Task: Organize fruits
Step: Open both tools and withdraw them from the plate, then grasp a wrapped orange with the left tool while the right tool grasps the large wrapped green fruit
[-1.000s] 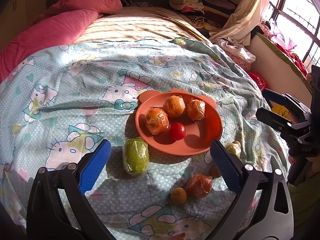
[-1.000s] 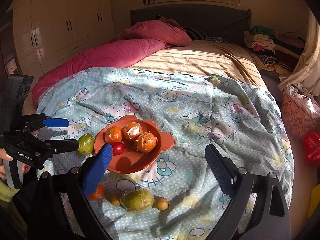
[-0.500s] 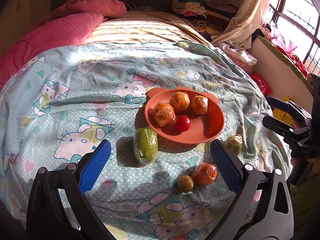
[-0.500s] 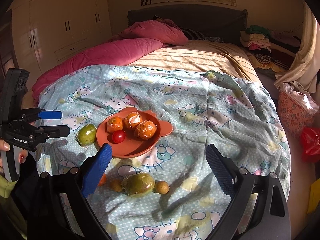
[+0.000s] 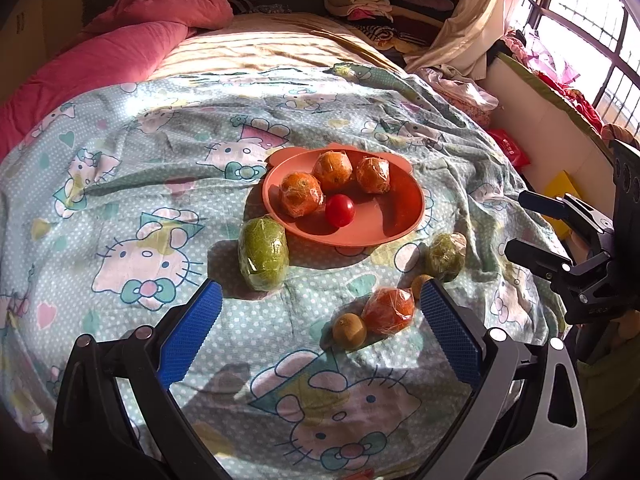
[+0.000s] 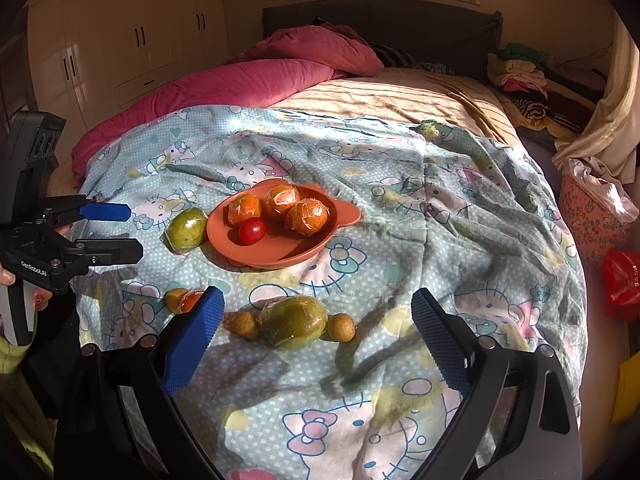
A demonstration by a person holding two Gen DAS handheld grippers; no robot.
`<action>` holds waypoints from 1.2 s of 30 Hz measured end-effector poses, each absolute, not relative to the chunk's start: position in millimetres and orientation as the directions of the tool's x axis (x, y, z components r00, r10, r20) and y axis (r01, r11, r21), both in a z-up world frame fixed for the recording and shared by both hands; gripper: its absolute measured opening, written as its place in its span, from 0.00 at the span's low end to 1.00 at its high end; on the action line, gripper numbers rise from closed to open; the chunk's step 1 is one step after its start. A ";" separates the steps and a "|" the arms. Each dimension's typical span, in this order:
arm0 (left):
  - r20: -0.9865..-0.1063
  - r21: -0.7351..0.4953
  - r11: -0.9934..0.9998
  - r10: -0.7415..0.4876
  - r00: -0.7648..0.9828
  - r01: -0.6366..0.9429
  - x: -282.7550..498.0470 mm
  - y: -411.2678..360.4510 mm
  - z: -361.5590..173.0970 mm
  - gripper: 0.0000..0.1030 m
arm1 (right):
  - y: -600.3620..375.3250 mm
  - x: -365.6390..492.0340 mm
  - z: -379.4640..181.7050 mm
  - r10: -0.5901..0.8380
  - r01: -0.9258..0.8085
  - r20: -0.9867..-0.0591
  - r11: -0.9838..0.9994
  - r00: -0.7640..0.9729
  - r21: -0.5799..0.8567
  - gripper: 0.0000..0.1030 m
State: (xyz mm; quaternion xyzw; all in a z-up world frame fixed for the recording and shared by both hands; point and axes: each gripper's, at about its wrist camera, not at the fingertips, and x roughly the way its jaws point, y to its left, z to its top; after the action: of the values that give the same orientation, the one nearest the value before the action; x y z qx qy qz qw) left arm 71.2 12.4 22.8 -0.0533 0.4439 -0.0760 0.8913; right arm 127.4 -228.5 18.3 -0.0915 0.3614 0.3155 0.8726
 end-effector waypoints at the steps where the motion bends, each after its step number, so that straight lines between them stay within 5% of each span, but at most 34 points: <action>1: -0.784 -0.162 0.982 -0.186 0.592 0.095 70.2 10.5 22.0 0.91 | -228.9 126.3 16.7 0.483 -0.614 -0.691 0.786 0.538 0.072 0.92; 21: -0.827 -0.131 0.965 -0.232 0.513 0.225 59.0 -36.1 -3.7 0.90 | -229.5 112.8 -16.2 0.489 -0.604 -0.741 0.784 0.460 0.143 0.90; 36: -0.839 -0.151 0.951 -0.267 0.474 0.269 73.8 -43.2 -15.3 0.57 | -229.2 121.3 -36.3 0.511 -0.543 -0.764 0.800 0.394 0.255 0.64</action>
State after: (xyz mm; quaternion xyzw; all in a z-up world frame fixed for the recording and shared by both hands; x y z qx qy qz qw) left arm 73.8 -43.2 -15.3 0.0009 0.4883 -0.1561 0.8586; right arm 121.3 -229.2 -36.3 -0.0178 0.4508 0.3155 0.8348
